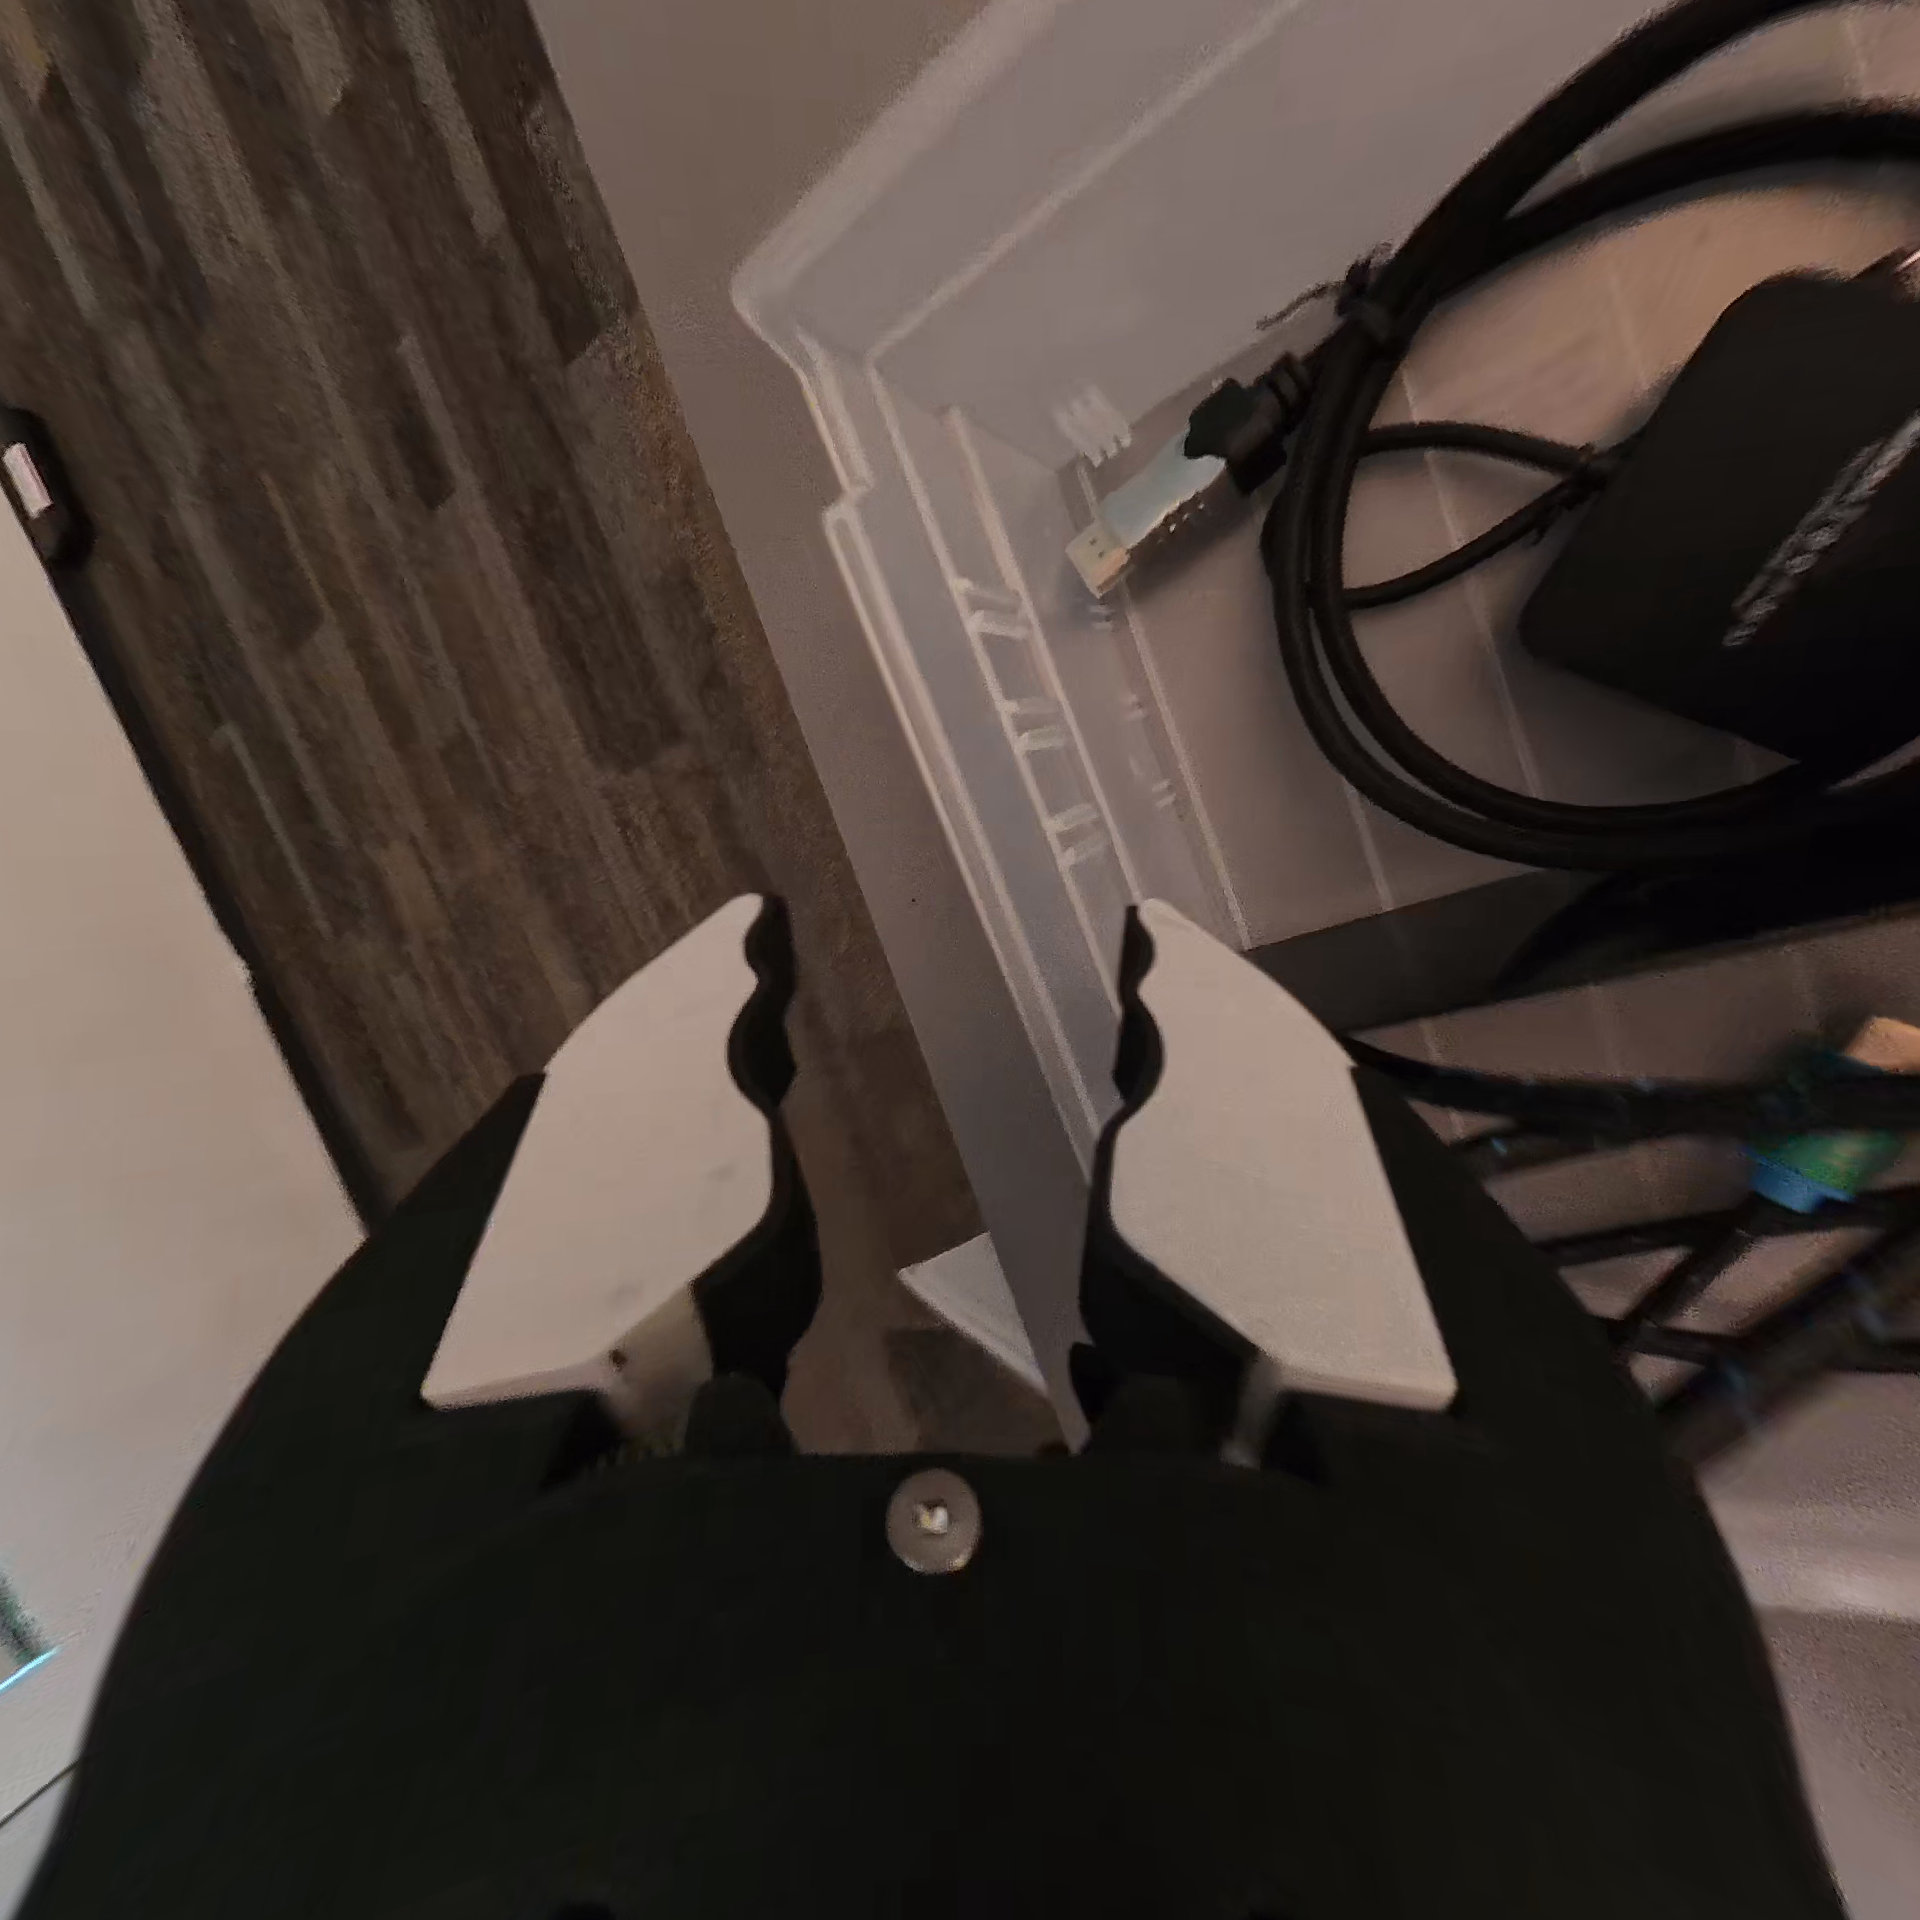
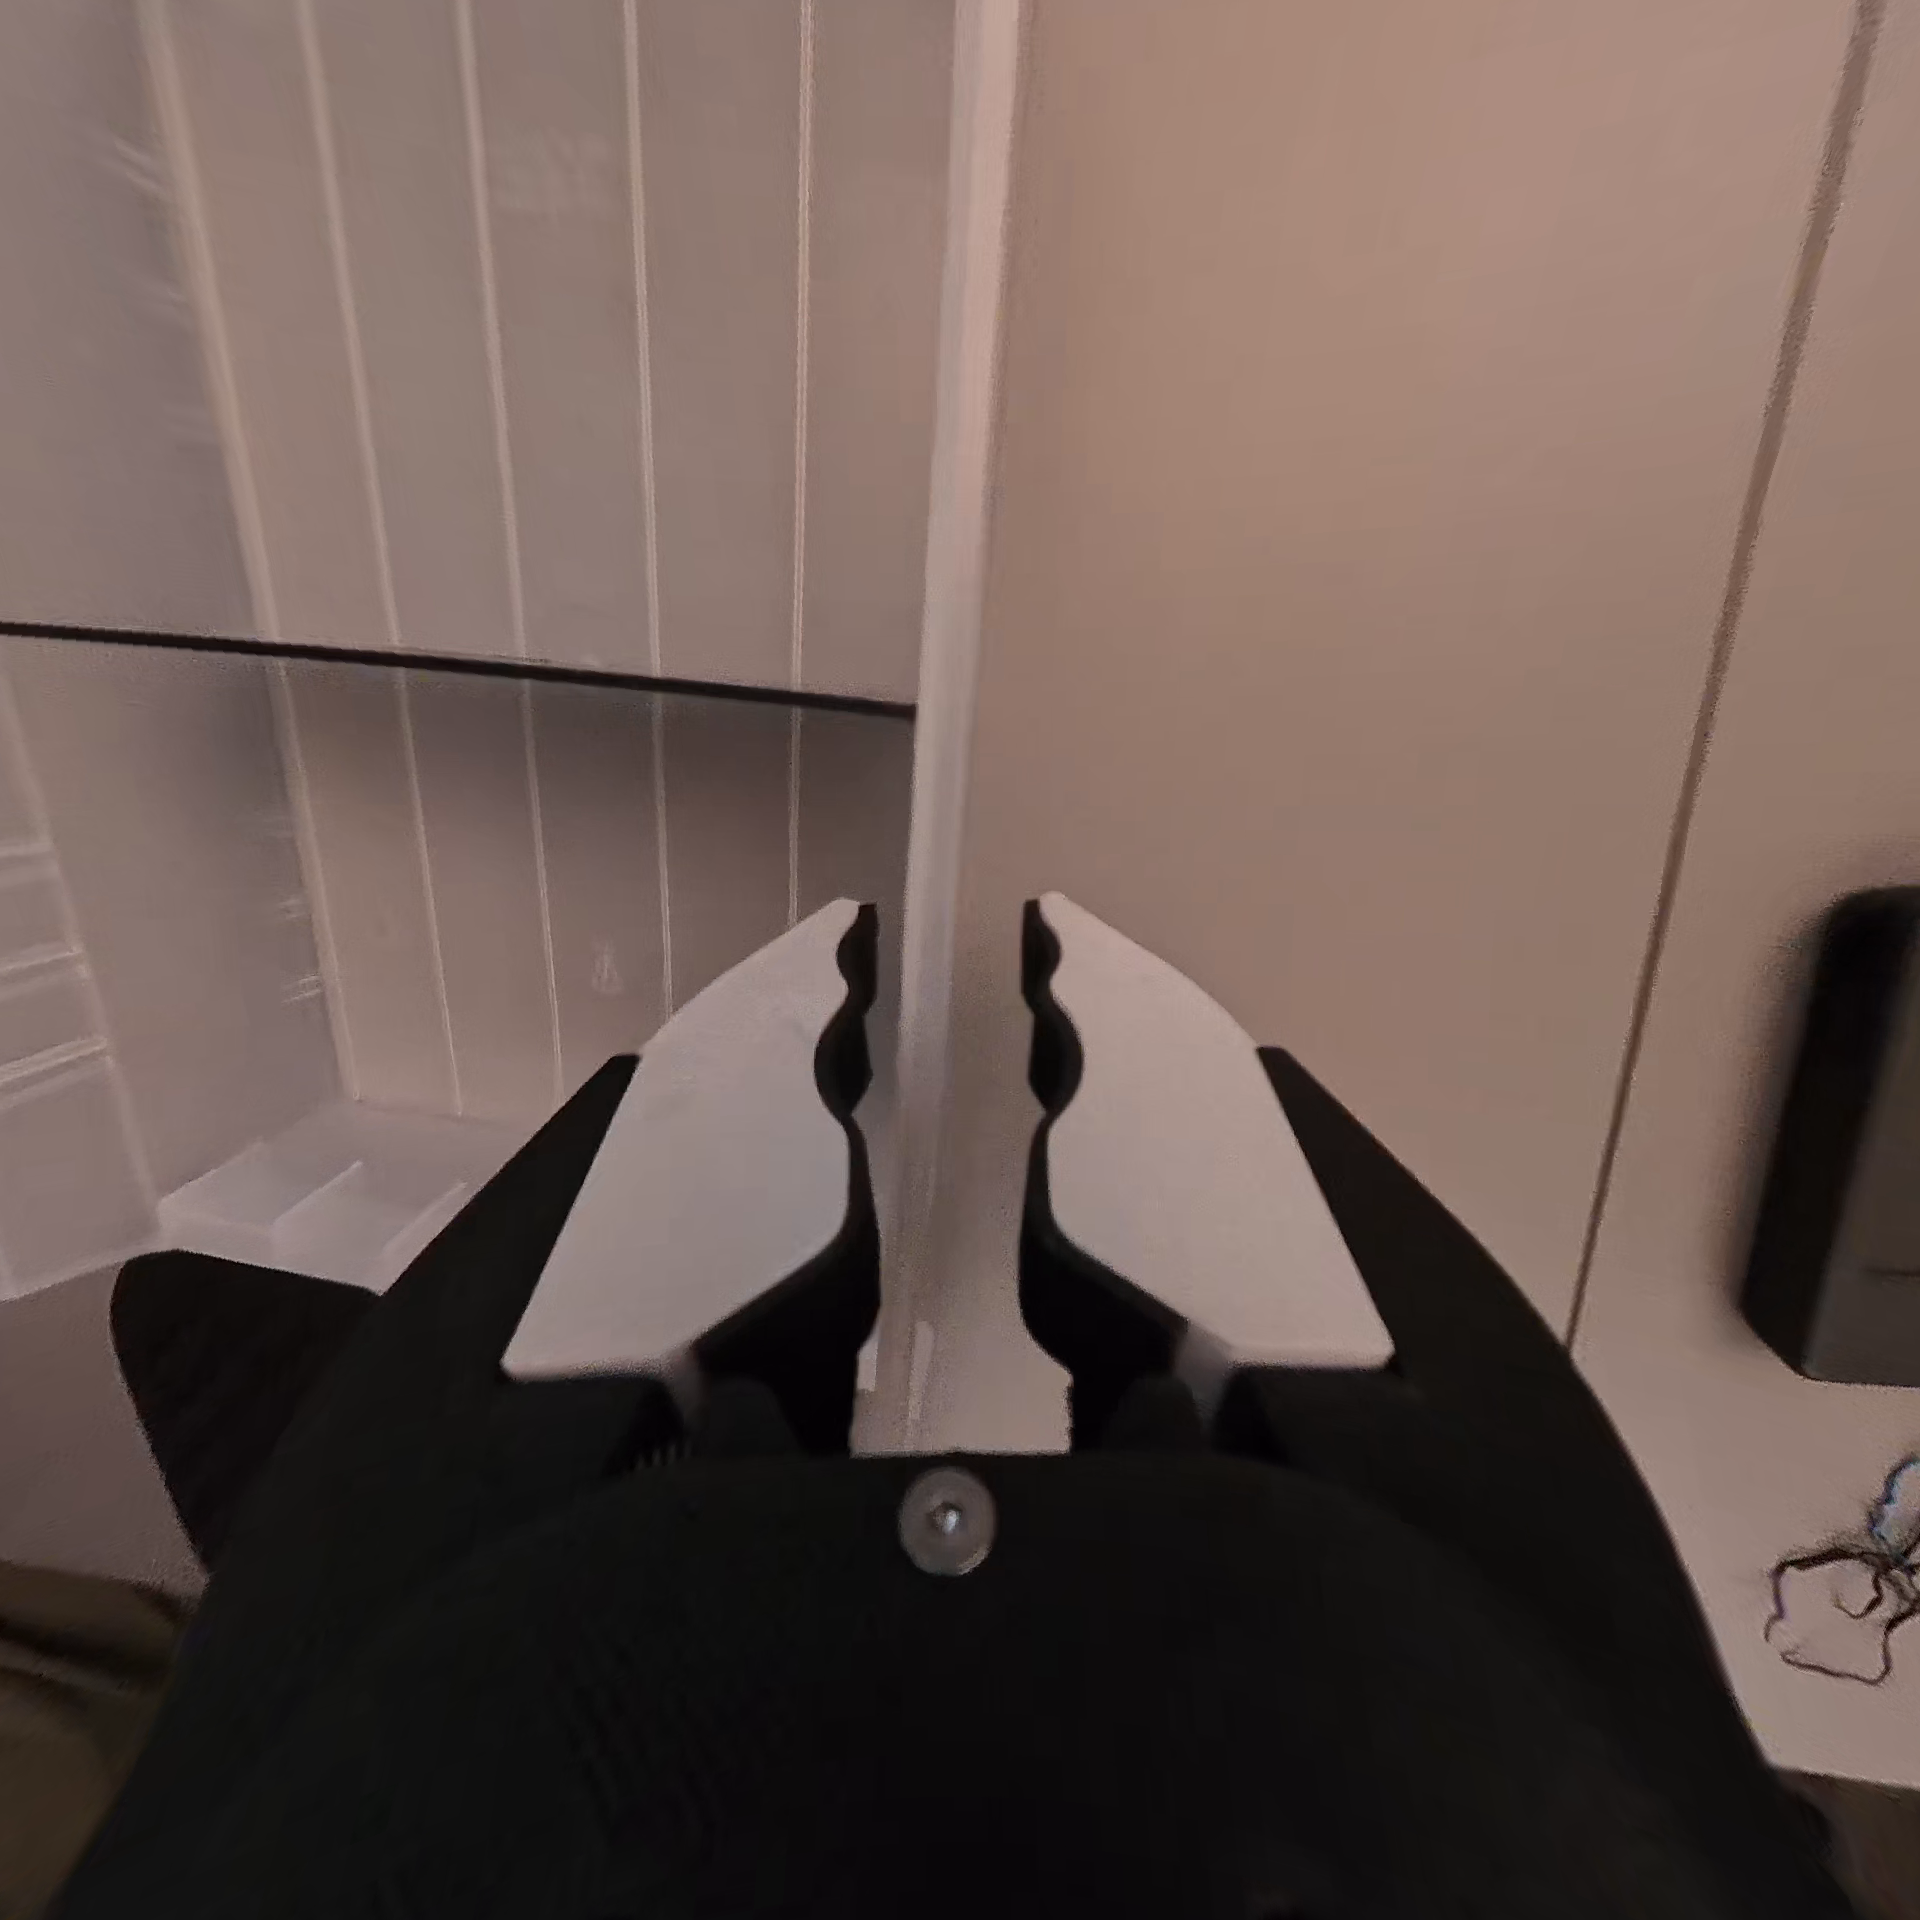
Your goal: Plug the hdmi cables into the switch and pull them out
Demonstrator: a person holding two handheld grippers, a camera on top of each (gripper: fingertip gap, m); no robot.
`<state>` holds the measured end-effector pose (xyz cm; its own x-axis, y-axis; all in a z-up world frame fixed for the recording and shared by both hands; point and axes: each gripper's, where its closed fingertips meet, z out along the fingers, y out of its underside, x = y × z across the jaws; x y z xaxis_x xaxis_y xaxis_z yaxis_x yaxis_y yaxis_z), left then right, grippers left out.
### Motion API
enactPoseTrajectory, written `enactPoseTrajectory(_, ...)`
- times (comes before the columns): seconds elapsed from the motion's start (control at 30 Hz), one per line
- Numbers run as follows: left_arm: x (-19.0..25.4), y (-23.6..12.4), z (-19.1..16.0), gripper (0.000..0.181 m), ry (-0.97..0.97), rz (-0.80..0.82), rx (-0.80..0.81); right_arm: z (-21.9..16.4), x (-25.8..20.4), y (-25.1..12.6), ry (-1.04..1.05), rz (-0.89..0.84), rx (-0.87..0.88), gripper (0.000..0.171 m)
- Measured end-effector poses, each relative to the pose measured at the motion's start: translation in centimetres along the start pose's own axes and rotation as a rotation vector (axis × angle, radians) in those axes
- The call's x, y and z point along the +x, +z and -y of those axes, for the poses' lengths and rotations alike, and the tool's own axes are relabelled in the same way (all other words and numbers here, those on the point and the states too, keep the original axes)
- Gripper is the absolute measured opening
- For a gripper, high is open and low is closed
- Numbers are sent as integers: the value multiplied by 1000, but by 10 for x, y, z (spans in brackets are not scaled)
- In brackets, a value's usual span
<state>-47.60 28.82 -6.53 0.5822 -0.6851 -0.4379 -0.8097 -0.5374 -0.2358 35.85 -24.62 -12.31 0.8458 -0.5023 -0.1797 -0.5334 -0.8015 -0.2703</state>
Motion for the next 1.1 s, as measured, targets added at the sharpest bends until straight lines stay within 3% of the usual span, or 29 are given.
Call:
enactPoseTrajectory(0.1,-10,-38,7,81,-88,-55,122,9,9,-33,-28,-65,137,40)
enactPoseTrajectory(0.23,-14,-131,47,101,-154,-75,399,41,0,-117,-107,-268,440,49)
enactPoseTrajectory(0.37,51,-236,116,110,-155,-97,719,84,-106,-212,-262,-294,903,73)
enactPoseTrajectory(0.47,139,-269,156,114,-225,-151,866,94,-218,-233,-399,-197,1116,96)
enactPoseTrajectory(0.57,219,-240,179,120,-302,-119,874,88,-312,-189,-438,-80,1080,118)
enactPoseTrajectory(0.73,323,-139,181,125,-382,-122,644,54,-400,-48,-444,9,794,130)
enactPoseTrajectory(0.9,361,-88,161,125,-394,-84,522,18,-414,57,-388,7,574,133)
enactPoseTrajectory(1.1,393,-43,138,129,-470,-187,404,-3,-409,118,-305,-19,429,134)
